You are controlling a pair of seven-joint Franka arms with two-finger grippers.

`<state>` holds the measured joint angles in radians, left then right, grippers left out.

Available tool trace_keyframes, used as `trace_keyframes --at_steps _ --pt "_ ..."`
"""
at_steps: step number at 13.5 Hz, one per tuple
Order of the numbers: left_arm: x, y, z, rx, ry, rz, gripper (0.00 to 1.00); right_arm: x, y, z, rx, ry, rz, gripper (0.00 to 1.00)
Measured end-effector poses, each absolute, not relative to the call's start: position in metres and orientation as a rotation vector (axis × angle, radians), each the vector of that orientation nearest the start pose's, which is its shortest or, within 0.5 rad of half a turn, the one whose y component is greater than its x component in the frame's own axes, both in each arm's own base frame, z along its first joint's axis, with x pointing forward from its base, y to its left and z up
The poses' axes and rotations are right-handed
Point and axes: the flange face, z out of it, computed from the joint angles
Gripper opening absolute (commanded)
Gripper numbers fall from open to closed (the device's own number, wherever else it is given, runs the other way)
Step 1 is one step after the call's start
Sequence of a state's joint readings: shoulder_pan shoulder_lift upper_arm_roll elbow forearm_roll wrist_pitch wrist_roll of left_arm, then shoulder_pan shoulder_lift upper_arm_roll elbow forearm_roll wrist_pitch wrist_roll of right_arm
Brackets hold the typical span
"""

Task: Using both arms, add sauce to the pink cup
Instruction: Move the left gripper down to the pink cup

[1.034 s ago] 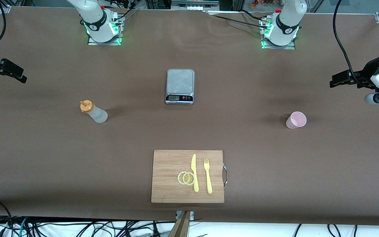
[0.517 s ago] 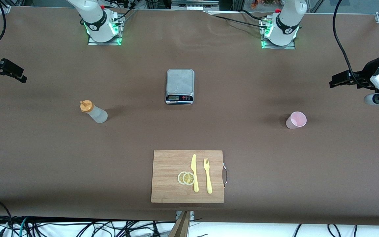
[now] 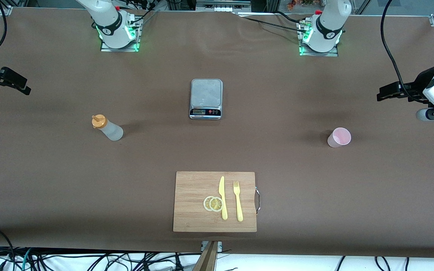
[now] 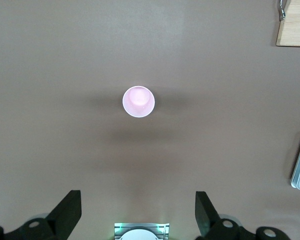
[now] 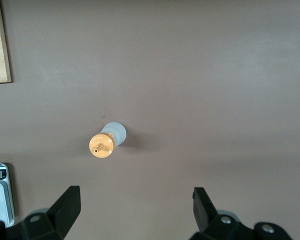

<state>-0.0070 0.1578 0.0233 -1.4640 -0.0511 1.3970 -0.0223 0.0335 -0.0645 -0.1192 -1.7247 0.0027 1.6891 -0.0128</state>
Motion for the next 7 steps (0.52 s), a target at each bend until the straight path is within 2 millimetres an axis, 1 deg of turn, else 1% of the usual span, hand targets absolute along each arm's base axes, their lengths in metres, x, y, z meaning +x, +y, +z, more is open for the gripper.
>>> trace_keyframes --at_steps 2,3,5,6,7 --pt "0.59 0.005 0.555 -3.173 -0.023 0.342 1.0 0.541 -0.048 0.597 -3.13 0.114 -0.045 1.0" --pt "0.598 0.011 0.541 -3.178 0.013 0.325 1.0 0.541 -0.048 0.597 -3.13 0.114 -0.045 1.0" --pt "0.613 0.035 0.501 -3.187 0.055 0.309 1.0 0.541 -0.048 0.597 -3.13 0.113 -0.046 1.0" --pt "0.618 0.045 0.477 -3.188 0.058 0.313 1.0 0.541 -0.048 0.597 -3.13 0.113 -0.046 1.0" --pt "0.623 0.05 0.452 -3.188 0.058 0.317 1.0 0.541 -0.048 0.597 -3.13 0.113 -0.046 1.0"
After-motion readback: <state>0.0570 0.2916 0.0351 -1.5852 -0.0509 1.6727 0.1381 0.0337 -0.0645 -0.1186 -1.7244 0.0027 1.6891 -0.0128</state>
